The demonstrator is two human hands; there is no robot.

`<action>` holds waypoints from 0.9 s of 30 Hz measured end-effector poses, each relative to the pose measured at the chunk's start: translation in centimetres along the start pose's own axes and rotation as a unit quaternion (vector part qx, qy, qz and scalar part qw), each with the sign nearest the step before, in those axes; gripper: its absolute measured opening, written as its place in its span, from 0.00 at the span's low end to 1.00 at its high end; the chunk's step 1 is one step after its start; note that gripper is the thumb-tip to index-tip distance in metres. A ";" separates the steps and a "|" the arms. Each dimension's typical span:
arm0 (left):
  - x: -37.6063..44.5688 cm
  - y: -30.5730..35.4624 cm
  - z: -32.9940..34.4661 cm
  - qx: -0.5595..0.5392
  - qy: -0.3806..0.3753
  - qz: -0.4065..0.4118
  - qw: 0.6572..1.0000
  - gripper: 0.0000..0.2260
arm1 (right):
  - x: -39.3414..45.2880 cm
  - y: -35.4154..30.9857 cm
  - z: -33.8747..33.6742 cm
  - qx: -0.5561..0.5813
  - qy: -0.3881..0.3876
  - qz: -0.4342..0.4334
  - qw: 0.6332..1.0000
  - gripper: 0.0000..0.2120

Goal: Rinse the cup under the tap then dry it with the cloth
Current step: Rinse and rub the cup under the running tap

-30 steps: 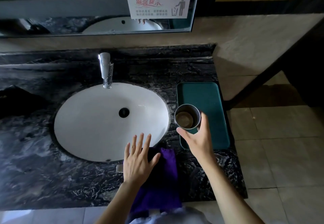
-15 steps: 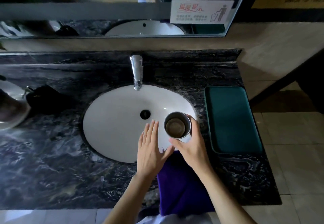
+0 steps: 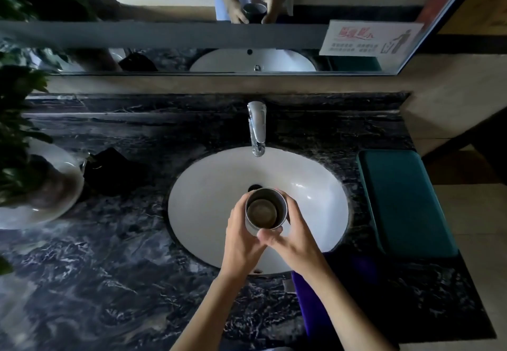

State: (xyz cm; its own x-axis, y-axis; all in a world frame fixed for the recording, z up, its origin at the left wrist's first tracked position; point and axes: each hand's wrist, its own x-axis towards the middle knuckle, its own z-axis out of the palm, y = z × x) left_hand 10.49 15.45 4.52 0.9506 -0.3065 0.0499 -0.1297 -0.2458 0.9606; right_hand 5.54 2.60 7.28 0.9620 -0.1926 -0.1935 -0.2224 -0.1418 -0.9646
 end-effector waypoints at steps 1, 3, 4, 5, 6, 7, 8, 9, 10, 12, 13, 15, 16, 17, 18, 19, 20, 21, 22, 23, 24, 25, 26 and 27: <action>0.1 -0.7 -0.4 0.000 0.002 -0.004 1.000 0.33 | 0.3 -0.4 0.1 0.013 0.002 0.012 1.000 0.47; 0.7 -1.7 -1.3 0.001 0.014 -0.019 1.000 0.33 | 1.8 -1.4 0.1 0.051 0.034 0.031 0.998 0.49; 1.1 -2.0 -1.6 0.003 0.020 -0.029 0.999 0.33 | 2.8 -1.8 -0.1 0.062 0.059 0.034 0.996 0.45; 1.5 -2.3 -1.9 0.004 0.023 -0.036 0.999 0.33 | 4.1 -2.2 -0.4 0.073 0.088 0.037 0.993 0.37; 1.9 -2.5 -2.1 0.003 0.024 -0.040 0.999 0.33 | 5.5 -2.5 -0.7 0.082 0.118 0.043 0.989 0.27; 2.4 -2.8 -2.3 0.001 0.028 -0.041 0.999 0.33 | 7.1 -2.8 -0.9 0.091 0.146 0.057 0.983 0.18; 2.9 -3.0 -2.4 0.003 0.031 -0.047 0.998 0.32 | 8.9 -3.1 -1.1 0.100 0.162 0.078 0.979 0.11; 3.3 -3.3 -2.5 0.006 0.032 -0.057 0.998 0.32 | 10.7 -3.4 -1.3 0.113 0.168 0.104 0.974 0.06; 3.8 -3.5 -2.5 0.010 0.031 -0.064 0.997 0.33 | 12.4 -3.8 -1.4 0.128 0.167 0.130 0.969 0.05; 4.5 -3.9 -2.6 0.014 0.026 -0.073 0.997 0.33 | 15.3 -4.4 -1.5 0.153 0.156 0.163 0.962 0.07; 4.9 -4.2 -2.6 0.015 0.023 -0.078 0.997 0.33 | 16.4 -4.7 -1.4 0.160 0.149 0.172 0.961 0.07; 5.6 -4.8 -2.5 0.013 0.022 -0.084 0.996 0.33 | 18.0 -5.2 -1.1 0.166 0.133 0.183 0.960 0.09; 5.8 -5.0 -2.4 0.011 0.022 -0.087 0.996 0.34 | 18.4 -5.2 -0.9 0.166 0.126 0.182 0.961 0.10; 6.1 -5.2 -2.4 0.010 0.022 -0.090 0.996 0.34 | 18.9 -5.1 -0.7 0.161 0.121 0.179 0.963 0.09; 6.4 -5.3 -2.3 0.011 0.022 -0.092 0.995 0.34 | 19.3 -4.9 -0.5 0.151 0.119 0.175 0.966 0.09; 6.7 -5.5 -2.3 0.014 0.020 -0.095 0.995 0.34 | 19.7 -4.7 -0.3 0.140 0.126 0.174 0.967 0.08; 7.0 -5.6 -2.3 0.017 0.019 -0.097 0.995 0.33 | 20.1 -4.5 -0.2 0.129 0.141 0.177 0.966 0.08; 7.2 -5.7 -2.4 0.020 0.020 -0.098 0.995 0.33 | 20.3 -4.3 -0.1 0.121 0.162 0.182 0.962 0.07; 7.5 -5.7 -2.4 0.021 0.021 -0.101 0.994 0.33 | 20.6 -4.1 -0.1 0.116 0.182 0.190 0.958 0.06; 7.7 -5.8 -2.4 0.023 0.021 -0.105 0.994 0.33 | 20.7 -3.9 -0.1 0.110 0.198 0.197 0.954 0.07; 7.9 -5.9 -2.4 0.023 0.021 -0.111 0.993 0.33 | 20.9 -3.6 -0.2 0.096 0.206 0.202 0.953 0.08; 8.1 -6.0 -2.4 0.022 0.019 -0.116 0.993 0.33 | 21.1 -3.2 -0.3 0.079 0.204 0.209 0.953 0.10; 8.2 -6.1 -2.4 0.021 0.015 -0.122 0.992 0.34 | 21.1 -2.9 -0.3 0.066 0.190 0.218 0.955 0.12; 8.3 -6.2 -2.3 0.020 0.013 -0.128 0.991 0.34 | 21.0 -2.6 -0.3 0.068 0.170 0.227 0.957 0.14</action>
State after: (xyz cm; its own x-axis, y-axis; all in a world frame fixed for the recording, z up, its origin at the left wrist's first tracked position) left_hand 19.87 16.58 -0.40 0.9606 -0.2054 -0.1872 0.1065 -0.3497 0.9308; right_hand 26.31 -1.41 5.78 0.6593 -0.5118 -0.5507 -0.5601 0.1542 -0.8139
